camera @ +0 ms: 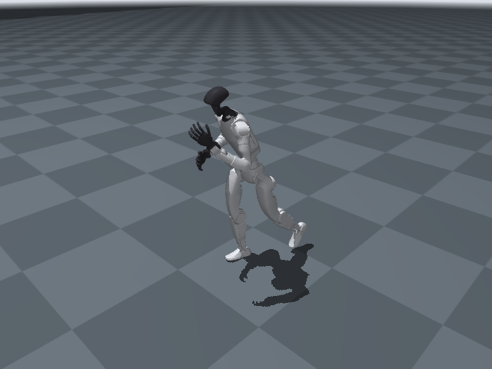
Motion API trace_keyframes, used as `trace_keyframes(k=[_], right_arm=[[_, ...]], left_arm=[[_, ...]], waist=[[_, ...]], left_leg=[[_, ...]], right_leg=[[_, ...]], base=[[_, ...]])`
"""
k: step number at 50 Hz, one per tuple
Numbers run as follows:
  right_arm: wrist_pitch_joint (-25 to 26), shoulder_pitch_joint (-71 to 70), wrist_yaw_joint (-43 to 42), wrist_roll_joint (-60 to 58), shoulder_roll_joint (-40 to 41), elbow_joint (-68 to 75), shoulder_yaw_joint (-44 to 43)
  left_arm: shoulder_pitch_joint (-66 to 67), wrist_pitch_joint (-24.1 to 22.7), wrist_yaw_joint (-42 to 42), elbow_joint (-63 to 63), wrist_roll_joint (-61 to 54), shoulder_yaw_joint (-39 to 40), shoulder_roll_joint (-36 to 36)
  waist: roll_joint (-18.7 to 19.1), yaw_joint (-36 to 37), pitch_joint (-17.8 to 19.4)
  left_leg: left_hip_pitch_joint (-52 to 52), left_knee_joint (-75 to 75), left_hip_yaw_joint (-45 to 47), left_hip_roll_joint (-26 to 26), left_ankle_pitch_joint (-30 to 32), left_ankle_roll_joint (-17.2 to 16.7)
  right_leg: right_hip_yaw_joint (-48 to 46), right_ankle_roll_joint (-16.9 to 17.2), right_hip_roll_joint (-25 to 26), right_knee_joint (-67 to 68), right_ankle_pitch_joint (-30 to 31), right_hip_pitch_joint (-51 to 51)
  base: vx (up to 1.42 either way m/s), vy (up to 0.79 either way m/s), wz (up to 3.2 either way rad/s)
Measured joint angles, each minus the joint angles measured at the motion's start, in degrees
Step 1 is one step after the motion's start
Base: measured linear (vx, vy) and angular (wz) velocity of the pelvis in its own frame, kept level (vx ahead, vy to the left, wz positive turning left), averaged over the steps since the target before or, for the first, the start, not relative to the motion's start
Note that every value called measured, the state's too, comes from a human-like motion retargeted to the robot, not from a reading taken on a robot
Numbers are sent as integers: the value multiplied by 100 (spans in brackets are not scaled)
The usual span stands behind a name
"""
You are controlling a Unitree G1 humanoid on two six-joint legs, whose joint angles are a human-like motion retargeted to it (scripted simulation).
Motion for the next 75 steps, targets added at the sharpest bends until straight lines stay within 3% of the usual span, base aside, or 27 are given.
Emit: trace_keyframes(k=[4,7,10,13,15,18,20,25,27,30,34,37,40,45,47,48,50,53,55,57,58,60,63,66,68,71,75], right_arm=[[-116,-2441,-920,-313,955,999,837],[-268,-3813,-1594,-211,1271,460,744],[-438,-4223,-2022,-39,1272,-593,402],[-592,-3784,-2108,92,1124,-1486,277],[-717,-3276,-1956,383,1051,-1878,318],[-764,-2301,-1537,470,766,-2130,348],[-690,-1644,-1301,281,548,-2025,269],[-658,-384,-1266,-983,336,-430,102],[-803,340,-1014,-905,95,-517,-255],[-978,1295,-703,-214,-620,-1167,-631],[-807,1827,-509,197,-1658,-1508,-873],[-416,1799,-157,343,-1767,-1272,-849],[-279,1289,-165,-166,-1408,-729,-468],[-233,-1061,-647,-9,-66,1407,770],[-343,-1982,-877,-452,226,1251,661],[-360,-2456,-920,-538,455,1025,561],[-439,-3123,-1151,-472,832,348,283],[-481,-3429,-1274,-419,1230,-762,-48],[-672,-3234,-1374,-229,1516,-1426,5],[-760,-2797,-1597,-950,1497,-1798,223],[-880,-2408,-1285,-81,1588,-1973,484],[-892,-1854,-987,225,1435,-1958,738],[-1104,-1364,-1224,-492,1012,-1226,919],[-1291,-883,-1771,-506,850,-561,1067],[-1540,-176,-1346,318,792,-904,848],[-1418,766,-879,1166,43,-1629,213],[-1045,1881,-616,1882,-843,-1728,-598]], left_arm=[[2258,56,366,956,178,7,-167],[3970,-124,1078,1064,32,47,52],[5421,-385,1413,316,-7,143,901],[6194,-242,746,-143,-204,305,1559],[6347,6,-26,-232,-541,387,1640],[6077,432,-1063,-181,-820,421,1244],[5588,653,-1265,-54,-635,263,829],[2056,11,9,757,446,-1092,121],[457,-146,103,759,522,-1388,134],[-1158,-357,224,573,579,-1473,169],[-1802,-437,1012,559,824,-1287,7],[-1615,-165,1217,678,1200,-922,-84],[-598,-16,770,770,1366,-554,-38],[1881,-28,327,1922,1453,-738,152],[3137,-126,516,1984,1409,-633,409],[3673,-198,445,1956,1364,-598,543],[4818,-325,398,1682,850,-331,944],[6251,-445,278,1197,110,390,1513],[6841,-547,168,997,-107,866,1657],[7025,-558,-56,869,-119,1200,1633],[6970,-538,-187,809,-113,1249,1560],[6658,-448,-354,705,2,1255,1379],[5563,-262,-572,915,323,821,877],[3545,-201,-189,1530,798,-95,185],[1963,-222,316,1946,2698,-682,-212],[360,-9,588,1569,3433,-1004,-262],[-659,63,809,1006,3240,-1242,-53]], waist=[[177,489,63],[-31,1258,-222],[-806,2263,-730],[-1349,3003,-979],[-1293,3397,-918],[-615,3583,-499],[-228,3394,-209],[-588,2636,138],[-654,2261,-154],[-360,1399,-687],[127,224,-1033],[151,-217,-898],[10,-122,-492],[57,1017,-223],[6,1708,-454],[-154,2111,-570],[-526,2981,-836],[-1210,4295,-1051],[-1450,5060,-974],[-1165,5569,-841],[-901,5674,-756],[-448,5557,-635],[-78,4838,-313],[-401,4200,-4],[-938,3610,-331],[-890,2440,-918],[-275,847,-1429]], left_leg=[[-1980,3997,338,296,-1484,509],[-3436,5274,785,537,-2240,1031],[-4385,4501,1366,300,-2388,1168],[-4404,1947,1718,-168,-1859,752],[-3885,-117,1931,-232,-1498,290],[-3009,-1663,2137,76,-1294,-538],[-2633,-1467,1960,352,-1331,-670],[-2719,721,1269,208,-3039,622],[-2636,722,1166,162,-3146,556],[-2179,131,844,331,-2653,225],[-1273,-854,407,551,-974,-261],[-207,-1481,145,545,159,-465],[584,-962,-119,464,430,-205],[-1209,3709,188,723,-1188,524],[-2375,4877,432,868,-1572,448],[-2844,4991,480,671,-1842,893],[-3659,4738,807,390,-2053,1195],[-4163,2745,1597,13,-1782,1073],[-3873,599,2093,-215,-1332,641],[-3316,-1189,2223,-238,-1144,14],[-3065,-1692,2153,-212,-1155,-275],[-2759,-1895,1790,-172,-1114,-473],[-2366,-476,1071,-59,-1798,27],[-2262,897,838,-62,-2858,279],[-2459,1060,821,-171,-3170,357],[-2046,447,646,80,-2872,17],[-1164,-561,363,580,-1264,-430]], right_leg=[[206,-775,0,1475,-1474,-110],[273,-718,-169,1782,-1895,-106],[448,-278,-583,1194,-1223,260],[572,137,-900,481,278,960],[780,302,-749,57,1229,1657],[1176,129,-134,-139,1848,2940],[931,-176,130,794,1565,3211],[351,-669,-658,5485,-333,1102],[444,-601,-654,6013,-743,84],[12,-496,-562,5208,-806,-885],[-893,-200,-472,1569,-32,-824],[-738,155,-430,-551,205,-495],[-457,150,-551,-552,408,-19],[-143,-552,-430,1850,-1211,16],[-10,-698,-367,2278,-1647,-69],[61,-586,-398,2117,-1608,6],[264,-476,-470,1700,-1366,238],[646,-178,-673,888,-256,733],[817,36,-710,314,704,1319],[896,127,-407,-225,1516,2296],[920,119,-214,-486,1862,2885],[872,3,124,-599,2246,3775],[31,-139,190,1036,1730,4081],[-489,-408,-628,4046,292,2912],[-292,-740,-1111,5485,-587,1395],[-129,-759,-949,5445,-1134,-114],[-420,-446,-449,2613,-468,-768]], base=[[97,-12,-46],[108,-10,-25],[125,-4,-26],[136,9,-7],[140,15,-25],[137,15,5],[130,13,82],[118,3,98],[121,-6,88],[129,-12,115],[140,-32,115],[146,-50,57],[138,-48,-31],[127,-39,-82],[128,-31,-73],[129,-31,-78],[135,-26,-92],[147,-9,-105],[155,6,-96],[157,14,-52],[155,15,29],[149,12,119],[140,1,186],[129,-14,102],[125,-17,47],[127,-20,61],[140,-35,62]])
